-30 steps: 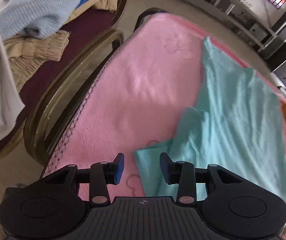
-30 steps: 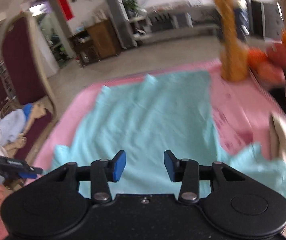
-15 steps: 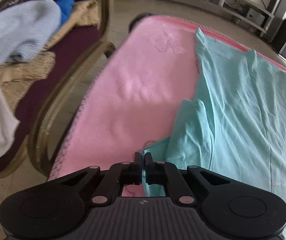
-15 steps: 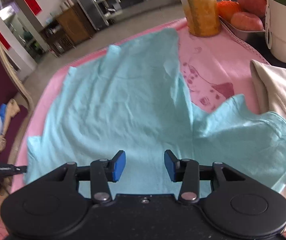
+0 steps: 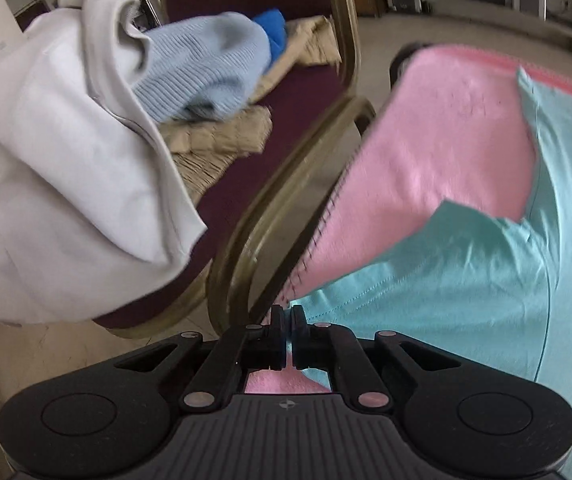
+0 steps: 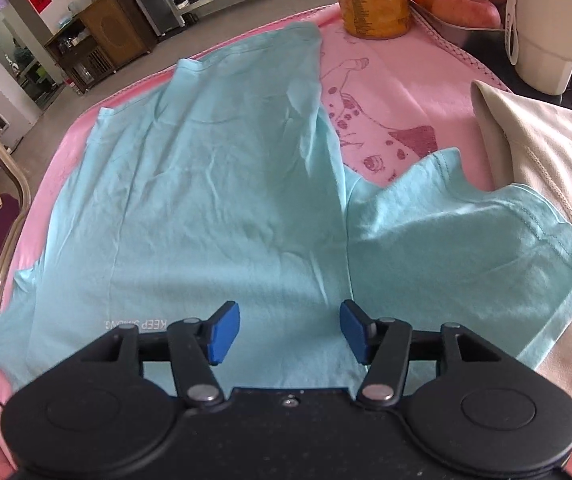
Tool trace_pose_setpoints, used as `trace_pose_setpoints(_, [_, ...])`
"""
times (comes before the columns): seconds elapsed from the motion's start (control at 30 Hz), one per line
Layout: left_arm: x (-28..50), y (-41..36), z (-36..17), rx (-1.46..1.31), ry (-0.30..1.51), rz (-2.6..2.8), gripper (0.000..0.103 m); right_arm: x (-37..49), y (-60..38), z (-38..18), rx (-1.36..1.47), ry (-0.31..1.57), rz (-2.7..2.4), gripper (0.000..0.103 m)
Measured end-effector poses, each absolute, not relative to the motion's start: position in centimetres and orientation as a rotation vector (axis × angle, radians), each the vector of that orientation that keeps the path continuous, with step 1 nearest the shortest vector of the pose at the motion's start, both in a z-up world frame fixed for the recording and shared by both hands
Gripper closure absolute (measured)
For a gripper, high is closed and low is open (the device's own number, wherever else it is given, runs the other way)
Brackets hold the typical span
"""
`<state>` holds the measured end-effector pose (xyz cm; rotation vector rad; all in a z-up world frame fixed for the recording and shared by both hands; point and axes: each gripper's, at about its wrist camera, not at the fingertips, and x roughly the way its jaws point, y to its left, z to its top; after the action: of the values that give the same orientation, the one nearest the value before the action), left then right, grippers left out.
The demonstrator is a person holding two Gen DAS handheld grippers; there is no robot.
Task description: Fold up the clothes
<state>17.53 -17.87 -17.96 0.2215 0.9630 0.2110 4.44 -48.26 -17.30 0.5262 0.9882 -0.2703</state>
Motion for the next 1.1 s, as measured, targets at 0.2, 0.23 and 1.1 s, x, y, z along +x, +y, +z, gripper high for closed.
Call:
trace_pose_setpoints(0.2, [15.0, -17.8, -16.4, 0.215, 0.915, 0.230, 0.082, 1.8, -49.5, -14.9, 0.567, 0.865, -0.265, 0.048])
trace_pose_setpoints(0.23, [14.3, -17.8, -15.9, 0.184, 0.891, 0.188, 0.080, 1.0, -49.8, -14.3, 0.584, 0.836, -0.258, 0.048])
trace_pose_setpoints(1.1, [14.5, -22.7, -8.0, 0.029, 0.700, -0.382, 0.082, 2.6, -50.8, -6.4, 0.589, 0.582, -0.212, 0.079])
